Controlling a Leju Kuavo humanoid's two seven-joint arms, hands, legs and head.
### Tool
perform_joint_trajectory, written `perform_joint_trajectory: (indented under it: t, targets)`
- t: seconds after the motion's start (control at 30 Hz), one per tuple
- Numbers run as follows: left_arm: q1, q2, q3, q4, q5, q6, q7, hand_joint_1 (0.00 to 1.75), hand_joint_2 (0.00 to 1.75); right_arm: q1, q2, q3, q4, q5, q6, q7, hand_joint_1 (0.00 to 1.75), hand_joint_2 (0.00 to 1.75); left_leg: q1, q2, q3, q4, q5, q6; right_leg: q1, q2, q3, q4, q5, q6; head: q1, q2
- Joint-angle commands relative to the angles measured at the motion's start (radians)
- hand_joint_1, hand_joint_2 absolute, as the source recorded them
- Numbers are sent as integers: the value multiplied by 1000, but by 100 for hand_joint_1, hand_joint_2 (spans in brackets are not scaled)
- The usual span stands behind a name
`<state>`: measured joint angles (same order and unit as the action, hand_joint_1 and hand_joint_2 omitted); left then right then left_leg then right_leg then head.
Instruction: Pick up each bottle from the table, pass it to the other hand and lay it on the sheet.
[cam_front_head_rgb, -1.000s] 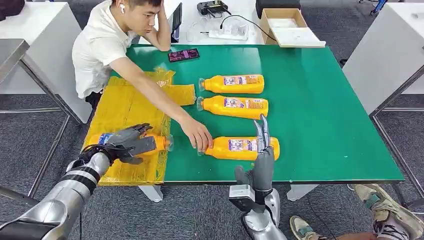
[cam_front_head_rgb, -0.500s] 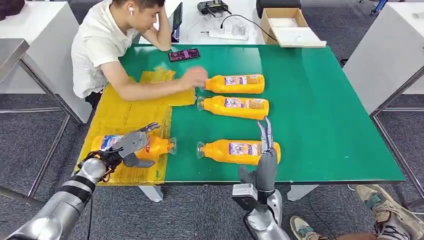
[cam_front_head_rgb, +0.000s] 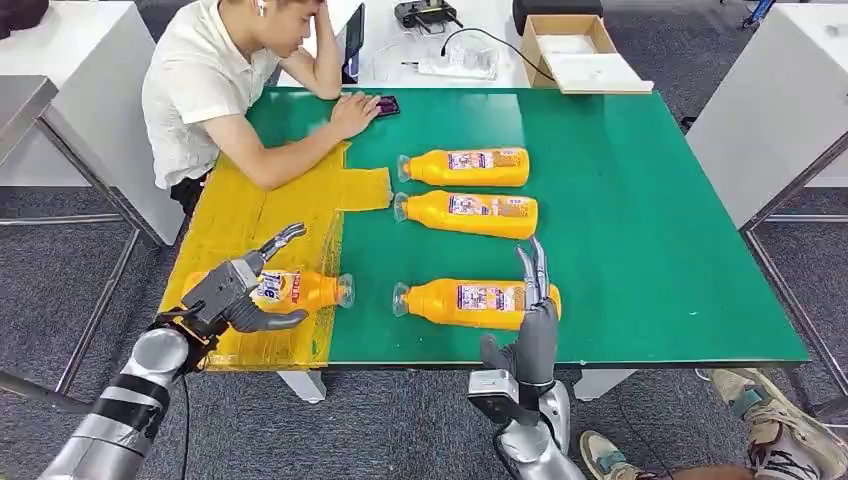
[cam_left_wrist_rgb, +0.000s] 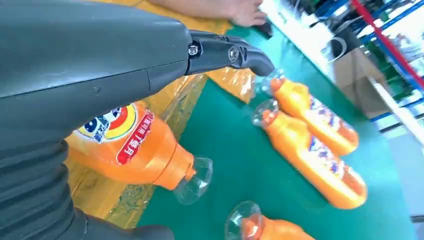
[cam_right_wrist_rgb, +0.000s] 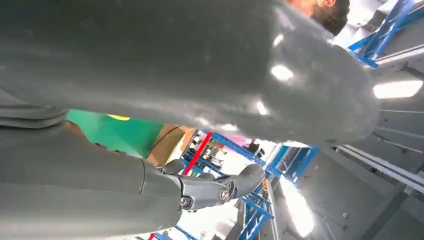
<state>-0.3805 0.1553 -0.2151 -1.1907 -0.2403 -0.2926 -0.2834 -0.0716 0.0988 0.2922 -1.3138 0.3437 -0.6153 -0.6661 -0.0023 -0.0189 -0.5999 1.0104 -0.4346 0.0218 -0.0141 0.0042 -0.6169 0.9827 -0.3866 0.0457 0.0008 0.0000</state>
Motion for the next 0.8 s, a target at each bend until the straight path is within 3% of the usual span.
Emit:
perform_joint_trajectory:
  t: [0.03,0.3,0.43,0.47,0.7,0.8]
  targets:
    - [20,20,21,-123,16,2,-1,0,175,-17,-18,7,23,8,-25,-32,0,0,1,3,3,1,-2,-1,1,1,3,0,-2,-2,0,0]
    - [36,6,35,-151,27,20,0,0,175,-25,-14,-13,59,45,-20,-32,0,0,1,2,3,0,-2,-1,1,0,3,-1,-1,-2,0,0]
    - [74,-50,70,-208,36,80,5,0,175,-93,-82,-34,203,315,51,82,0,0,1,2,3,-1,-1,-1,1,1,3,-2,0,-1,0,0]
    - [87,-63,71,-233,28,101,8,0,175,-108,-98,-43,214,346,57,100,0,175,1,3,5,-1,-2,-1,2,1,5,-2,-1,-1,0,0]
    - [94,-61,63,-248,23,110,18,0,175,-113,-95,-60,212,353,76,96,0,175,0,1,2,0,-1,-1,1,0,3,-1,-1,-1,0,0]
    - [128,-140,107,-307,32,210,14,0,175,-139,-148,-50,215,504,113,225,0,175,0,1,2,0,-1,-1,1,0,2,-1,-1,-1,0,0]
